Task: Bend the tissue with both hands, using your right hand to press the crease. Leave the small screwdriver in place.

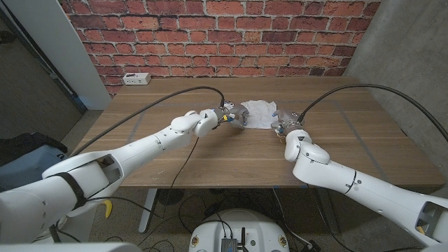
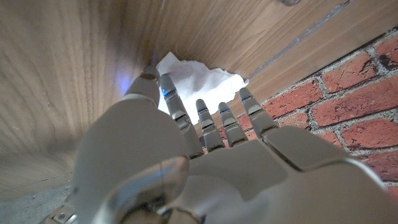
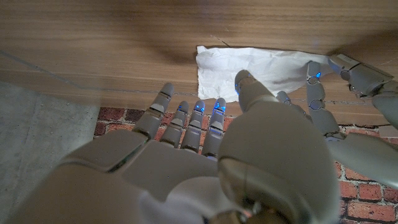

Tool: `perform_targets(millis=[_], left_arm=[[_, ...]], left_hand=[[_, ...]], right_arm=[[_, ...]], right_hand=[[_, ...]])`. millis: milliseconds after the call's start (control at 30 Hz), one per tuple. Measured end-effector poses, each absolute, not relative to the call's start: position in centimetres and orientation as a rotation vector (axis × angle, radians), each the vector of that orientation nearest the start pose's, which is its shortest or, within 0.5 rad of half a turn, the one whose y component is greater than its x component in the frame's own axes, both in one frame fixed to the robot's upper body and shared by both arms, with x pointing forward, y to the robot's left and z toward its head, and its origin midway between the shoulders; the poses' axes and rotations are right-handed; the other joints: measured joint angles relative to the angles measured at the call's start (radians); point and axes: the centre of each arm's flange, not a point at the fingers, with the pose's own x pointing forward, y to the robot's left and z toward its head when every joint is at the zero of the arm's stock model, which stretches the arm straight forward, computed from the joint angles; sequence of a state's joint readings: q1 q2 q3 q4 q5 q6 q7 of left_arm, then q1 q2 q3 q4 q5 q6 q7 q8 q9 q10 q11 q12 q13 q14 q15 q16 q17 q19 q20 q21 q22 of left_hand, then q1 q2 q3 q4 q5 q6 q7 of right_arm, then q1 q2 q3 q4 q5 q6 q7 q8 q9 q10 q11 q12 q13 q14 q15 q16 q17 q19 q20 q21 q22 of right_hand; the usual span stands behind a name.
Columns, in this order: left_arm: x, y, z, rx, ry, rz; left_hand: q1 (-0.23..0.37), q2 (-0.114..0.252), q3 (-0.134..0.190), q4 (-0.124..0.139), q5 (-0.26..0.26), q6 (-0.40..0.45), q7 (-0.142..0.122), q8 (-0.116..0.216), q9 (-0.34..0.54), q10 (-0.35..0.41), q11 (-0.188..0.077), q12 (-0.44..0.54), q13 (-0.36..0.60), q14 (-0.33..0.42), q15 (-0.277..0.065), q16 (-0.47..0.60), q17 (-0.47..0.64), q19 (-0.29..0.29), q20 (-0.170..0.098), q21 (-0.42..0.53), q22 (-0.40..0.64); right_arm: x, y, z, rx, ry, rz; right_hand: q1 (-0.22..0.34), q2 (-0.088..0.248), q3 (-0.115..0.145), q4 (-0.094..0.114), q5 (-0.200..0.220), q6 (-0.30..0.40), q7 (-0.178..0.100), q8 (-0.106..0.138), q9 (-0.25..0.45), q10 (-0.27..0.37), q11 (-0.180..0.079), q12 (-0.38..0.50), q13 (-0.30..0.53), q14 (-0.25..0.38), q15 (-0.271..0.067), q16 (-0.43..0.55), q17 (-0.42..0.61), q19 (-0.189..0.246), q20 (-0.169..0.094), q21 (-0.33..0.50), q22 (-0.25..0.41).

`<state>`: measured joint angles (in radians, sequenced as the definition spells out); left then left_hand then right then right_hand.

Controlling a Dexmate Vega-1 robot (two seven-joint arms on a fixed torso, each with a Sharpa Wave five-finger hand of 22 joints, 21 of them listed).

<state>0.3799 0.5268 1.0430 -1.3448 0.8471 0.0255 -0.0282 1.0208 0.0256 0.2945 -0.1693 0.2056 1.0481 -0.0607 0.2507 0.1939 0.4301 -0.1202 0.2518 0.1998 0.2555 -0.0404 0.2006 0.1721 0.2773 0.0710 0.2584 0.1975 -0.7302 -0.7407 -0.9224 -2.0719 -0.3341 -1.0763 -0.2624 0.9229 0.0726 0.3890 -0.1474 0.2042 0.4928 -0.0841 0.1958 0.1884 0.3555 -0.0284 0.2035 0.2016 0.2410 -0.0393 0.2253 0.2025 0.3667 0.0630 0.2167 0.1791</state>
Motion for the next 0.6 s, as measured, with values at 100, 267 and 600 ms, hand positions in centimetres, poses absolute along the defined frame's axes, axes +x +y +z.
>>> perform_targets(millis=[100,267,600], left_arm=[[66.9,7.7,-0.3,1.851,-0.777,-0.19],[67.0,7.6,-0.8,1.842,-0.804,-0.166],[67.3,7.9,-1.1,1.779,-0.788,-0.17]], left_hand=[[0.044,0.011,0.006,0.0,-0.012,0.068,0.014,0.02,0.004,0.042,-0.012,0.004,0.0,0.031,0.0,0.0,0.0,0.024,-0.005,0.005,0.0],[0.074,0.032,0.013,0.007,-0.014,0.081,0.022,0.031,0.02,0.073,-0.012,0.004,0.0,0.052,-0.001,0.0,0.0,0.042,-0.014,0.012,0.0],[0.06,0.117,0.027,0.032,-0.026,-0.021,0.103,0.057,0.129,0.01,0.016,-0.026,0.015,0.001,0.0,-0.009,0.017,0.041,-0.009,0.019,0.008]], right_arm=[[55.9,-17.5,-4.5,-1.226,-0.239,-0.265],[55.7,-17.5,-4.6,-1.226,-0.237,-0.266],[55.6,-17.6,-4.8,-1.233,-0.229,-0.256]], right_hand=[[0.0,0.0,0.0,0.0,0.0,0.0,0.0,0.0,0.0,0.0,0.0,0.0,0.001,0.0,0.0,0.0,0.0,0.003,0.003,0.0,0.0],[0.004,0.004,-0.004,-0.004,0.0,0.0,0.0,0.0,0.0,0.0,0.0,0.0,0.001,0.0,0.0,0.0,0.0,0.003,0.003,-0.002,0.0],[0.026,0.005,-0.011,-0.011,0.0,-0.003,-0.003,0.0,0.0,-0.008,-0.008,-0.004,-0.001,-0.005,-0.003,-0.001,-0.003,0.003,0.003,-0.008,-0.001]])
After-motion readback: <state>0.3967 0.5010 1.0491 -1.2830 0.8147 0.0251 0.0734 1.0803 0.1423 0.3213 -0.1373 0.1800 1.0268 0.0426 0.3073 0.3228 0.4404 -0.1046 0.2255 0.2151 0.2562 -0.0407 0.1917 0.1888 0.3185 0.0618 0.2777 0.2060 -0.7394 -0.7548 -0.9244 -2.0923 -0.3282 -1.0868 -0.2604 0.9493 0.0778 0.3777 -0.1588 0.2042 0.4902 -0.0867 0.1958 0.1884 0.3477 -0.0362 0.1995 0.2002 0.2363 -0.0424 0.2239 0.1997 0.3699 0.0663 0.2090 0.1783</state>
